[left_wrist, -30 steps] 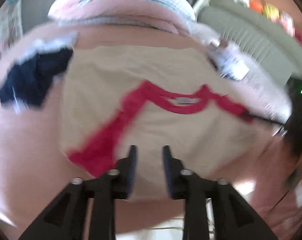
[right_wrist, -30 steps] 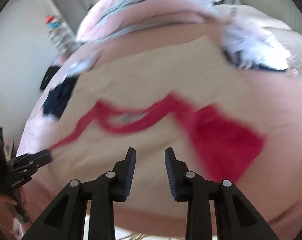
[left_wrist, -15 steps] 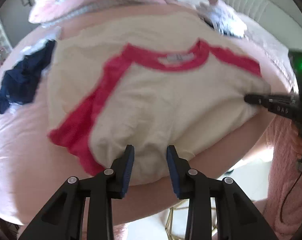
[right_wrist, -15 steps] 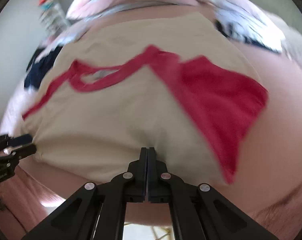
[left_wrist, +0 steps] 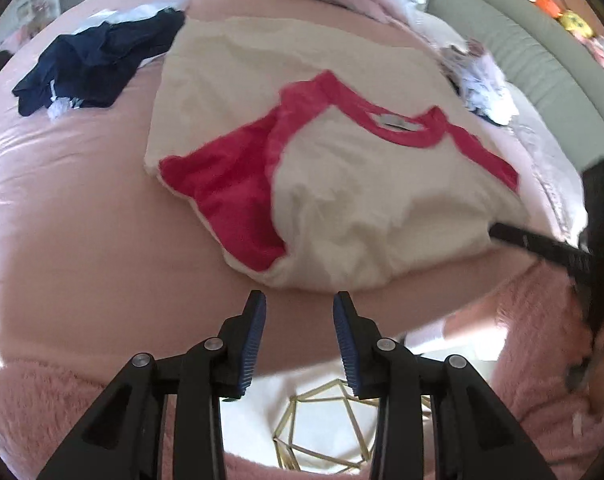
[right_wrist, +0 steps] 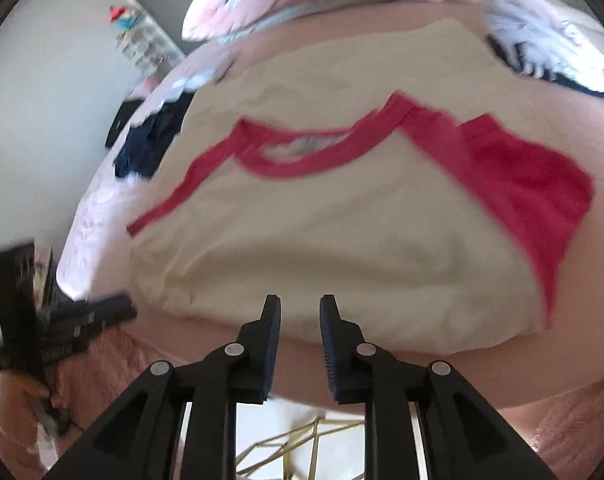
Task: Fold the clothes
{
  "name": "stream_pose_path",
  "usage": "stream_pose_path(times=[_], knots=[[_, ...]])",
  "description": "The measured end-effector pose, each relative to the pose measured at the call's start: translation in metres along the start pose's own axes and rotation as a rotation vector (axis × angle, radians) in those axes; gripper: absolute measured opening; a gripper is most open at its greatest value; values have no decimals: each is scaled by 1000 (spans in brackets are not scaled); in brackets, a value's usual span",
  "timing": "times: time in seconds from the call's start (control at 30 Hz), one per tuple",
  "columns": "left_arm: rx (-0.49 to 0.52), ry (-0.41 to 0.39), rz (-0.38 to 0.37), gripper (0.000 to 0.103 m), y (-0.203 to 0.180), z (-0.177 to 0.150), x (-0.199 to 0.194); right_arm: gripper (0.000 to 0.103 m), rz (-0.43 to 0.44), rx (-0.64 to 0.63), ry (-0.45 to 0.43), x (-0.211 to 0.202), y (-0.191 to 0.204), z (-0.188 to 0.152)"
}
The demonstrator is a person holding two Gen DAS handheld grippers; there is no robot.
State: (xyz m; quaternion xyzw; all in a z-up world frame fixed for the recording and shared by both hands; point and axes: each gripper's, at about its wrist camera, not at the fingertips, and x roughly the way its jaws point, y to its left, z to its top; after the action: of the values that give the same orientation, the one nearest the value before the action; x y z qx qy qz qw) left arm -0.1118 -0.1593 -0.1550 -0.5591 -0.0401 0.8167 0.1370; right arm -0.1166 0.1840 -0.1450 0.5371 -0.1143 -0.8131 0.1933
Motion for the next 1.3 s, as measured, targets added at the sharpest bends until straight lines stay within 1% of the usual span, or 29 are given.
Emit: stream_pose_path(times=[0.1, 0.2, 0.3, 0.33, 0.4, 0.47, 0.5, 0.57, 0.6, 0.63, 0.7, 0.73, 0.77, 0.83, 0.87, 0.9, 0.97, 1.0, 1.07, 1.1, 1.13, 1.17, 1.2, 1.23, 1.27, 1.3], knots=[[29, -35, 24, 32, -5, 15, 1, 19, 1, -17, 38, 11, 5, -7], [81, -56, 106, 33, -11, 31, 16, 20, 4, -32, 46, 18, 12, -8], [151, -43, 175, 34, -12, 42, 30, 20, 33, -54, 58, 26, 24, -3], [181, -40, 191, 35, -11, 44, 34, 20, 39, -78, 71, 28, 31, -1], [244, -33, 220, 40, -10, 46, 40, 20, 41, -146, 94, 43, 52, 5], [307, -27, 250, 41, -9, 49, 47, 20, 50, -214, 111, 58, 73, 9], [324, -28, 249, 42, -7, 50, 50, 20, 27, -234, 116, 66, 79, 10], [342, -27, 233, 43, -4, 52, 51, 19, -31, -231, 114, 75, 82, 13], [322, -33, 220, 43, 0, 54, 43, 19, -61, -229, 114, 80, 84, 14], [294, -41, 204, 43, 3, 55, 33, 19, -61, -206, 98, 76, 83, 15], [197, -91, 182, 42, 11, 52, 10, 19, -109, -188, 69, 69, 78, 13], [140, -107, 147, 42, 14, 48, -2, 20, -117, -193, 57, 64, 74, 11], [115, -92, 109, 42, 13, 44, -5, 19, -126, -198, 45, 59, 71, 9], [168, -18, 73, 42, -7, 34, 4, 20, -81, -200, 59, 61, 68, 8], [218, -8, 87, 42, -19, 28, 9, 20, -59, -201, 66, 62, 67, 7], [264, -14, 117, 43, -29, 24, 13, 20, -36, -202, 73, 63, 66, 7], [331, 32, 192, 44, -37, 17, 29, 20, -67, -238, 87, 71, 69, 6], [355, 55, 202, 45, -36, 14, 35, 19, -86, -256, 92, 74, 70, 6], [417, 72, 185, 46, -29, 12, 33, 16, -97, -219, 101, 71, 61, 6], [450, 80, 174, 47, -25, 12, 31, 13, -121, -205, 98, 69, 54, 6], [483, 87, 164, 51, -21, 12, 29, 12, -144, -191, 96, 66, 47, 6], [516, 94, 153, 52, -18, 12, 27, 7, -186, -191, 85, 62, 39, 5], [514, 96, 153, 53, -15, 14, 20, 0, -227, -190, 73, 58, 31, 5], [501, 96, 158, 53, -12, 18, 12, 0, -212, -156, 71, 52, 24, 5], [479, 78, 179, 52, -10, 21, 2, 0, -197, -122, 69, 46, 18, 6], [454, 44, 214, 52, -7, 21, -8, 0, -182, -87, 67, 40, 11, 6]])
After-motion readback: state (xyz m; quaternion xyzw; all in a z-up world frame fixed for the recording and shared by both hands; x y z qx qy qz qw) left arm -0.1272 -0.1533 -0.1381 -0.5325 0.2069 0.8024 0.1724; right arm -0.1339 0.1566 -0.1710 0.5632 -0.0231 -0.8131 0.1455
